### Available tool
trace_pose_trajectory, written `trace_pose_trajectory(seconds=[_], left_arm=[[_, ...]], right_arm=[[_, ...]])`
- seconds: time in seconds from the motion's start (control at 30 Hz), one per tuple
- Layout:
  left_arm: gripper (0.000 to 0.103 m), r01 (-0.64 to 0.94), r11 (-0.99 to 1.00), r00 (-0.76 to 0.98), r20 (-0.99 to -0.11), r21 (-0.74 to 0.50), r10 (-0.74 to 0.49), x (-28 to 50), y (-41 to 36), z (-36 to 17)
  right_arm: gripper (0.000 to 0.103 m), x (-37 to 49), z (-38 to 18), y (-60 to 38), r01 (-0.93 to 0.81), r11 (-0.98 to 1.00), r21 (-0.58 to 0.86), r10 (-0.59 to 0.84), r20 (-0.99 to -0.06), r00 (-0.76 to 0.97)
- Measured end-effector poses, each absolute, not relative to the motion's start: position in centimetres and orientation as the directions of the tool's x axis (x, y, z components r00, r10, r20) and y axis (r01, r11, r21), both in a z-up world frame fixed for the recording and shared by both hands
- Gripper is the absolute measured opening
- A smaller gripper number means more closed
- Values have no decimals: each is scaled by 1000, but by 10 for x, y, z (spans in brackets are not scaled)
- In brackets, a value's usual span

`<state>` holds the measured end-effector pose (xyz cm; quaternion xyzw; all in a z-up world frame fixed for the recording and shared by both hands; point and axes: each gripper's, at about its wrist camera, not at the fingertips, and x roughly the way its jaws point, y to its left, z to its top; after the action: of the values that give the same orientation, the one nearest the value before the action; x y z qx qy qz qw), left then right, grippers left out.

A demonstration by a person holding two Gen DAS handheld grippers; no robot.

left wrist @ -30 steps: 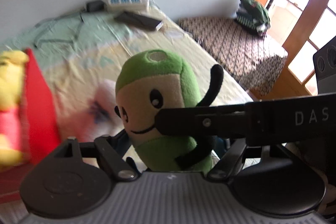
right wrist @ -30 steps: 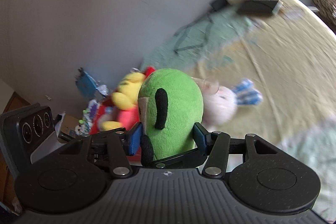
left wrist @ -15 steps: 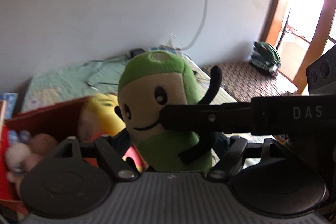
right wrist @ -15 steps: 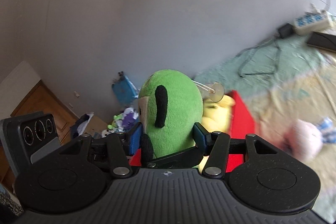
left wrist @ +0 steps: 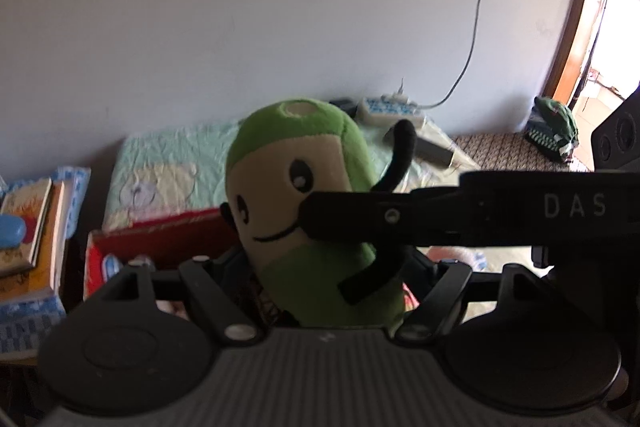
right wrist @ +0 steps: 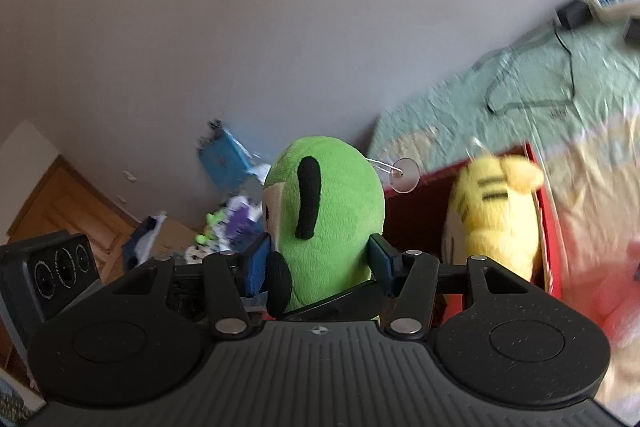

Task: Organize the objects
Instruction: 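Lift the green plush with the right gripper over the red box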

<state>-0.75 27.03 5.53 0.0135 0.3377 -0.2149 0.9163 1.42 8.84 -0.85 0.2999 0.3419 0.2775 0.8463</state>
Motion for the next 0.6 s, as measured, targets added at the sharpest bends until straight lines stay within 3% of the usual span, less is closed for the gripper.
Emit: trace_pose_trajectory(seconds=[0.27,0.6], left_arm=[[77,376,898,569,-708,-227,-418,29,292,4],[78,368,901,516,-756,-229,-403,36,293,-28]], right_arm=[[55,23,-38,111,-162,748,644,595,-543,592],[56,31,-51,132,-101,839,535,484,-649,587]])
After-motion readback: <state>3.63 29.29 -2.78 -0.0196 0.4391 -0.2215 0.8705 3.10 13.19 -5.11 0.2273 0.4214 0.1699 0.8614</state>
